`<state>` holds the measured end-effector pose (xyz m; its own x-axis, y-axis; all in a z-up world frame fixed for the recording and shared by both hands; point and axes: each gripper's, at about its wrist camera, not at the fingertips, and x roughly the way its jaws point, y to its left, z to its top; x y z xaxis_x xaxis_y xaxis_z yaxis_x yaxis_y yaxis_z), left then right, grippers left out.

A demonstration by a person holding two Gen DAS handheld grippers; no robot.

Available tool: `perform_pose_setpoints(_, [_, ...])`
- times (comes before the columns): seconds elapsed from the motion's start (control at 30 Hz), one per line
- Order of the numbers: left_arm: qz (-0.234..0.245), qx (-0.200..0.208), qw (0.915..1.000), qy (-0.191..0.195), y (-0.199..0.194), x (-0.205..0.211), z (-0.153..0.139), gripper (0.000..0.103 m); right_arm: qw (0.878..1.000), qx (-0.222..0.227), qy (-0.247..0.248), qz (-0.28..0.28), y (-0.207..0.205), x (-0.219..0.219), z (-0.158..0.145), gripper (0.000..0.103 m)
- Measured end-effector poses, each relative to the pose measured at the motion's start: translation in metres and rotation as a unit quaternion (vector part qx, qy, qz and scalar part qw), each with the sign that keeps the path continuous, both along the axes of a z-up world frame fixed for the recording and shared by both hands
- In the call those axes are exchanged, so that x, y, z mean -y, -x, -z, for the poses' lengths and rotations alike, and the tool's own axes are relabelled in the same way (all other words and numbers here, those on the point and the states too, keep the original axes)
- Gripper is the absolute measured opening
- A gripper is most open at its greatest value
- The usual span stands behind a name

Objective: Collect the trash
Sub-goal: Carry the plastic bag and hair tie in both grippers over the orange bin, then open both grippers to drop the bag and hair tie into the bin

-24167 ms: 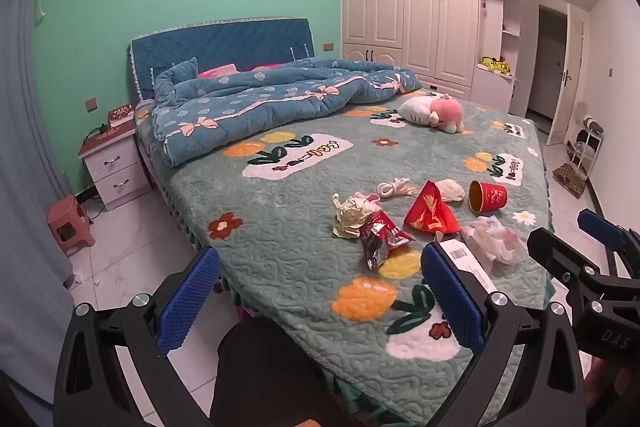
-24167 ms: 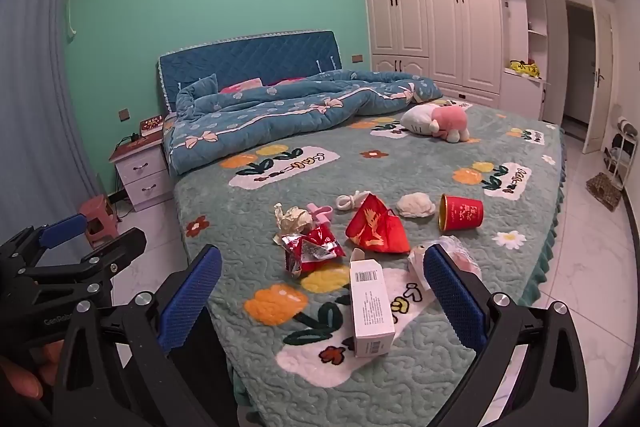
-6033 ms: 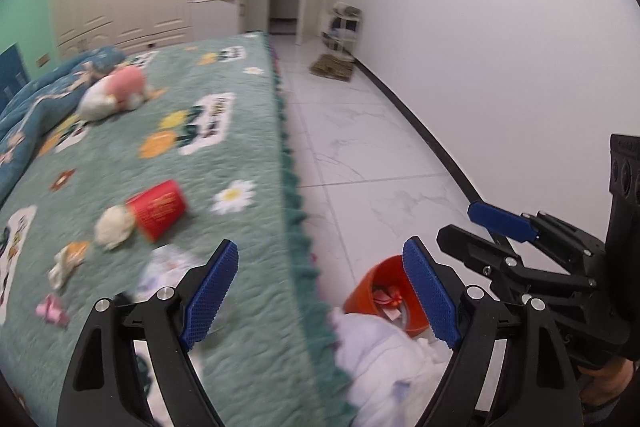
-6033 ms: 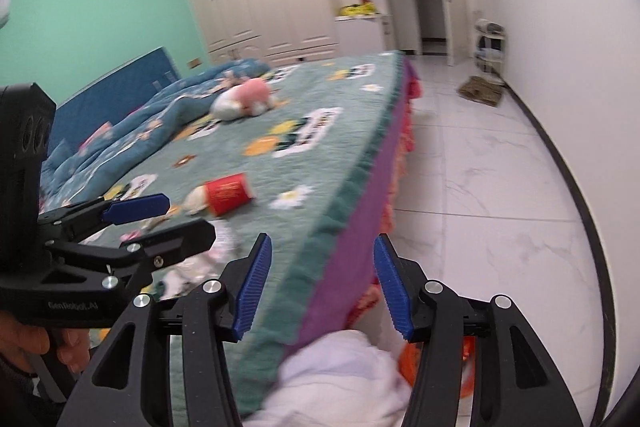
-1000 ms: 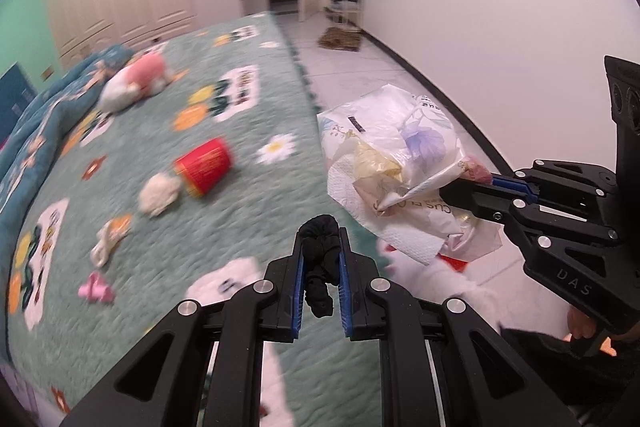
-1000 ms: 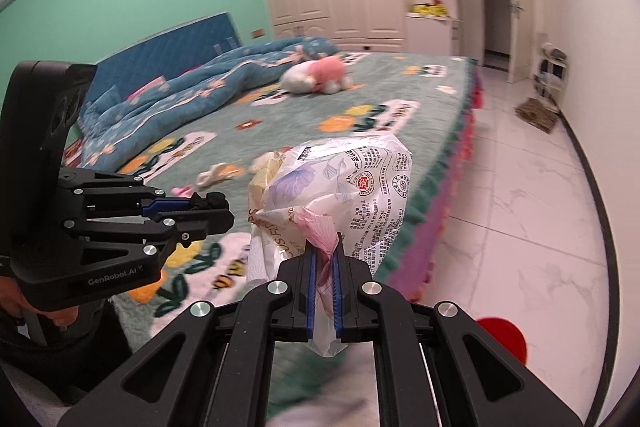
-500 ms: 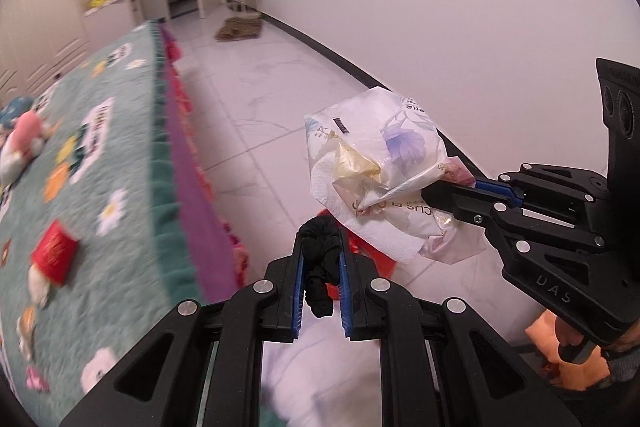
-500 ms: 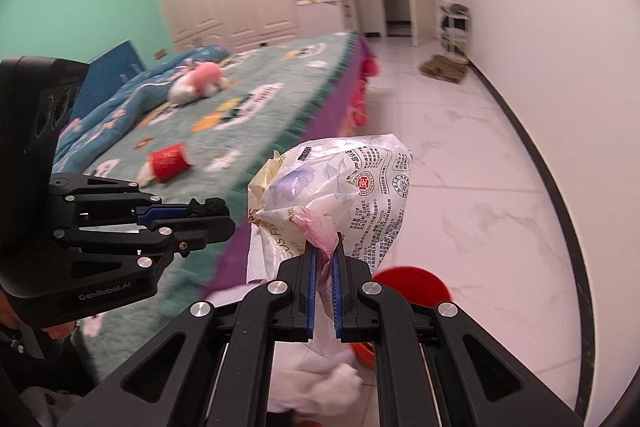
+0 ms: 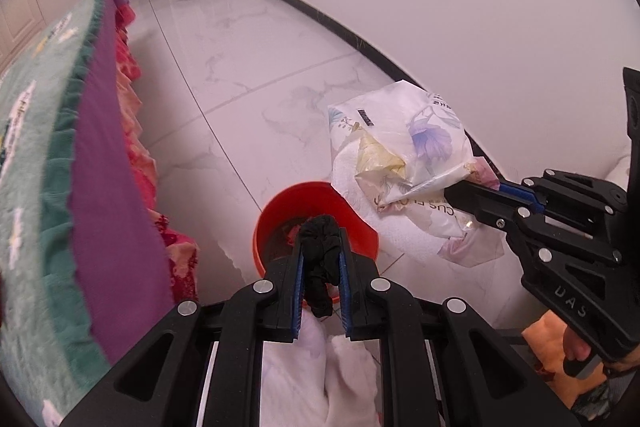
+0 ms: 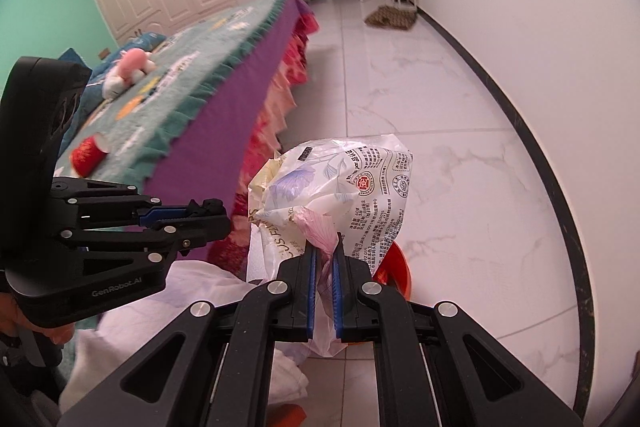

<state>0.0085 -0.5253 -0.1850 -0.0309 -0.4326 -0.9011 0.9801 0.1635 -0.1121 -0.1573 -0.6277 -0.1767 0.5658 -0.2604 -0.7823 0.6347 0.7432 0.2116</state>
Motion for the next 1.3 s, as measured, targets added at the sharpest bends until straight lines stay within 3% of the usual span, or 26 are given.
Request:
perform_pose_setpoints(0.4, [0.005,-0.036,0.9983,-0.047,-0.006,0.039,0.056,0.017,0.998,-0.041,-0.041,0.027,-0.009,0.029,0.065,0.007])
perform_pose_setpoints(0.53, [0.004,-0.038,0.9974,-0.061,-0.004,0.048,0.065,0.023,0.997,-0.05,-0.048,0.035,-0.008,0.036,0.077,0.007])
perform_pose_setpoints(0.63, [0.007,-0.041,0.9971,-0.064,-0.001,0.05,0.068,0.039,0.997,-0.054,-0.05,0.039,-0.008,0.039,0.081,0.007])
perform_pose_setpoints(0.7, [0.01,-0.041,0.997,-0.064,0.001,0.05,0.068,0.043,0.996,-0.056,-0.053,0.041,-0.008,0.04,0.083,0.007])
perform_pose_setpoints(1.1, [0.003,-0.029,0.9979,-0.057,-0.005,0.047,0.061,0.044,0.996,-0.062,-0.063,0.032,-0.022,0.041,0.093,0.007])
perform_pose_setpoints(1.23, [-0.01,-0.019,0.9982,-0.055,-0.013,0.045,0.057,0.044,0.996,-0.062,-0.065,0.024,-0.036,0.038,0.098,0.018])
perform_pose_setpoints(1.3, [-0.019,-0.016,0.9982,-0.055,-0.019,0.043,0.056,0.044,0.996,-0.063,-0.066,0.021,-0.042,0.037,0.1,0.032])
